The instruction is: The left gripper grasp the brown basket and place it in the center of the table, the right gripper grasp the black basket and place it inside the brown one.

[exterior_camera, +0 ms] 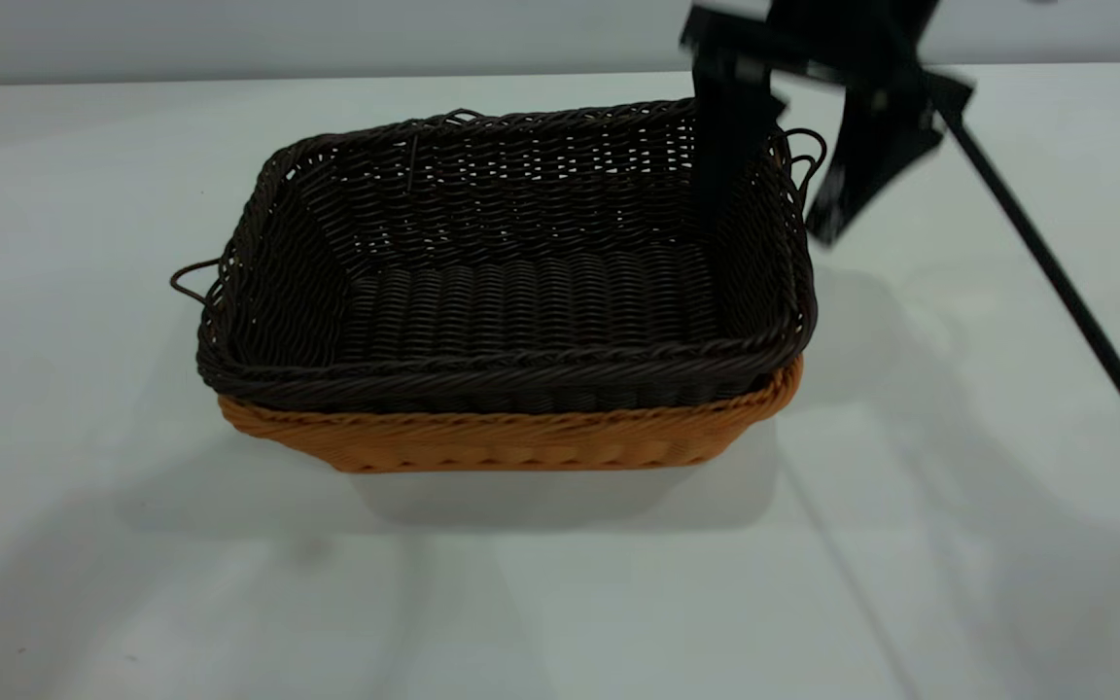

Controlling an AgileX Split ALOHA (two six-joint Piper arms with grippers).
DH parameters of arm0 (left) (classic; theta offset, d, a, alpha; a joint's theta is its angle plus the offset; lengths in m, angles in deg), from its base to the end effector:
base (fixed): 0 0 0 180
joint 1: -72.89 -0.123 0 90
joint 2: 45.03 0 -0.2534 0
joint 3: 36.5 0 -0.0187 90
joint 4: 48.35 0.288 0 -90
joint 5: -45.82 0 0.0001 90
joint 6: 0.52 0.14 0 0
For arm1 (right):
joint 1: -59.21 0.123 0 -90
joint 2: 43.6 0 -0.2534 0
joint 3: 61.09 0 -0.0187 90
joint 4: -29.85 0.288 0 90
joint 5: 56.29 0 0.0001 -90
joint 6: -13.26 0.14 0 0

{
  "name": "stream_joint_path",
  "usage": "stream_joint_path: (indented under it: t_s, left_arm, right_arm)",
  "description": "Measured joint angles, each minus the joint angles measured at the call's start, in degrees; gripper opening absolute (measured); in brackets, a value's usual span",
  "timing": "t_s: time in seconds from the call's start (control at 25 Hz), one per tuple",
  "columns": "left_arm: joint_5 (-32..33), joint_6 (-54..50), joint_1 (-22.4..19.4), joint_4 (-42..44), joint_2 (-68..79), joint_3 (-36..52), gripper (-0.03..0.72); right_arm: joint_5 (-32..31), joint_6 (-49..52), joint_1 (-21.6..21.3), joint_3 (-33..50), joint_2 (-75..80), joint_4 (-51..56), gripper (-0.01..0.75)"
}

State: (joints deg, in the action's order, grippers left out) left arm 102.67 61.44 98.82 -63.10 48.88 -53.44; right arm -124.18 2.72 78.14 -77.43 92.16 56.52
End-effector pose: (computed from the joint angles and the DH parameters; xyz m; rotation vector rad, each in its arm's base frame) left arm 0.3410 -0.1990 0.3657 1.5543 1.6940 0.0002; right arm 0.3883 0.1947 0.0478 0.4495 -2.8902 -0.6071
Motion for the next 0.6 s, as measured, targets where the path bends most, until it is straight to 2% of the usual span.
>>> stream_joint_path:
  t_s: [0.28,0.52,0.6]
  left_arm:
    - [1.55,-5.99,0.00,8.04,-5.38,0.05,0.447]
    - [9.73,-22.46,0.00,16.74,-13.19,0.05,0.447]
    - [9.99,-27.85,0.00,18.08,-15.25,0.05,0.447]
  right_arm:
    - [-1.16,5.49,0.00,-8.85,-7.21,-10.92,0.575]
    - [-2.49,6.64,-0.06,-9.13,-22.70,-13.93,0.575]
    - [-2.60,7.00,-0.06,-7.85,-28.96,-13.93,0.575]
